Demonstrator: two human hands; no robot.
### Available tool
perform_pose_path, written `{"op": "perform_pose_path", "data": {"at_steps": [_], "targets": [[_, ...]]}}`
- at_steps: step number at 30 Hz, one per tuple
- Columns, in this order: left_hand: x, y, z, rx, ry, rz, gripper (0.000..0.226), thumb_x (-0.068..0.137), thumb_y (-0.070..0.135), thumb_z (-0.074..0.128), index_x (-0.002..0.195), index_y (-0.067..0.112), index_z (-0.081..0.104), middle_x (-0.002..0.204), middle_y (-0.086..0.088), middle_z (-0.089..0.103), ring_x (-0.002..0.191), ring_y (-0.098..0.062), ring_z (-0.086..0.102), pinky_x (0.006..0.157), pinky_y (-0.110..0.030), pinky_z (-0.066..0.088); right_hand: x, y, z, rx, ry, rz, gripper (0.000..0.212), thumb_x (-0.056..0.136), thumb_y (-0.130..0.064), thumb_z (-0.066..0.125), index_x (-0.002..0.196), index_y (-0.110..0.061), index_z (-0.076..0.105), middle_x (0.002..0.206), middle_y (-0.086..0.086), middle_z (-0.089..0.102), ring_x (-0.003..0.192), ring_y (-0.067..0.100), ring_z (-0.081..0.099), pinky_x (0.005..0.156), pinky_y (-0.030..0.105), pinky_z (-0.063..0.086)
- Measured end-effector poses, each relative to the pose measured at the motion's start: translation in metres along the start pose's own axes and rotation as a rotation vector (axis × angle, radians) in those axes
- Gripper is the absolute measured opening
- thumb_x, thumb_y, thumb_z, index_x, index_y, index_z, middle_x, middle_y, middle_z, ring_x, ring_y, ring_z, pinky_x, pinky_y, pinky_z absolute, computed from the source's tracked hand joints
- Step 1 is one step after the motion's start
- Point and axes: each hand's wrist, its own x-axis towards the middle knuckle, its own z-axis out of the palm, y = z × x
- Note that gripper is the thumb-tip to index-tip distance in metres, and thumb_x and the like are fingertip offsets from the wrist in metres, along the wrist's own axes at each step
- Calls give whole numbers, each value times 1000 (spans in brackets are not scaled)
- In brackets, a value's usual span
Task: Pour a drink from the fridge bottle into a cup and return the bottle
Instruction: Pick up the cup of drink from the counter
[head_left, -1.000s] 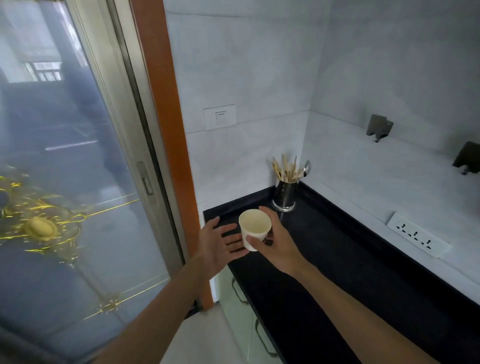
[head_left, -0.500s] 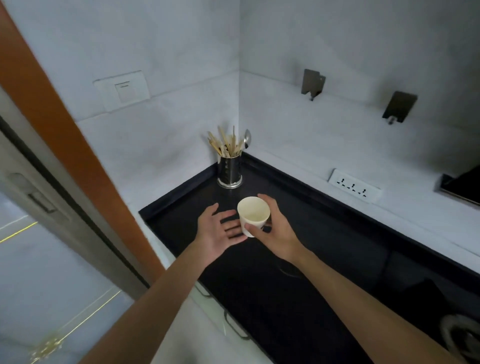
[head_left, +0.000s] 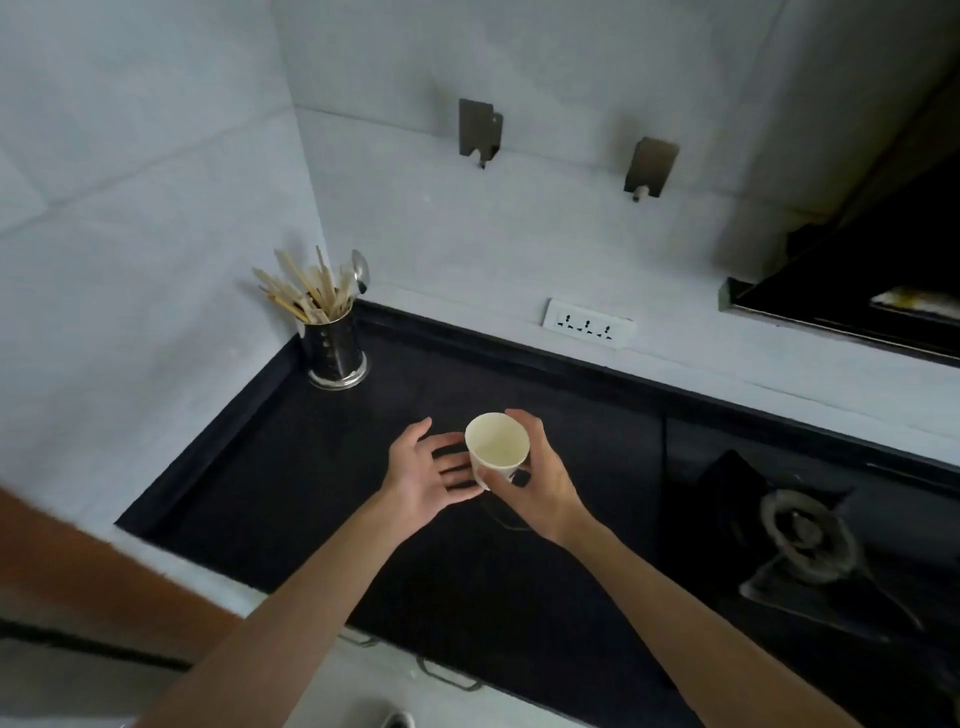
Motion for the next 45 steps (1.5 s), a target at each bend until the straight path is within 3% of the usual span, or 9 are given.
{"op": "perform_pose_path", "data": {"at_steps": [3, 7, 13, 22, 27, 34, 45], "targets": [[5, -1, -9, 46, -32, -53, 52, 100, 46, 40, 119, 1, 59, 126, -31, 60, 116, -47, 57, 94, -62, 45, -12, -1, 10, -21, 56, 43, 65, 85, -37, 75, 130, -48, 30, 125, -25, 49, 116, -2, 51, 88, 15, 49], [12, -4, -24, 91, -48, -118, 53, 100, 46, 40, 123, 2, 58, 128, -30, 59, 118, -48, 56, 97, -63, 44, -25, 3, 28, -18, 118, 118, 64, 84, -38, 75, 128, -51, 29, 124, -24, 50, 115, -1, 52, 87, 20, 52], [19, -15, -44, 181, -64, -187, 53, 100, 46, 39, 124, 3, 57, 128, -28, 60, 117, -46, 57, 96, -61, 45, -45, 15, 57, -17, 182, 169, 65, 84, -33, 76, 134, -34, 35, 125, -17, 51, 114, 2, 54, 85, 20, 53], [28, -29, -66, 222, -37, -249, 54, 101, 45, 38, 128, 3, 55, 129, -27, 59, 121, -44, 55, 107, -61, 39, -60, 29, 84, 21, 241, 262, 64, 83, -33, 78, 132, -36, 36, 124, -22, 51, 115, 0, 53, 88, 20, 53], [32, -31, -79, 205, -16, -247, 52, 102, 43, 38, 125, 1, 57, 122, -27, 62, 114, -40, 59, 99, -54, 44, -61, 35, 99, 47, 287, 268, 63, 82, -30, 79, 132, -30, 41, 124, -19, 53, 115, 6, 56, 87, 25, 54], [39, -30, -97, 184, 34, -259, 53, 101, 44, 39, 125, 2, 59, 123, -27, 64, 119, -41, 58, 111, -56, 38, -62, 47, 115, 24, 266, 305, 67, 81, -28, 80, 134, -30, 39, 125, -19, 51, 117, -4, 51, 89, 10, 47], [43, -28, -99, 261, -2, -238, 49, 102, 42, 37, 123, 5, 62, 123, -23, 66, 121, -37, 58, 112, -53, 38, -55, 63, 125, 21, 263, 376, 70, 78, -26, 82, 132, -30, 37, 123, -13, 53, 117, 6, 54, 90, 25, 53]]}}
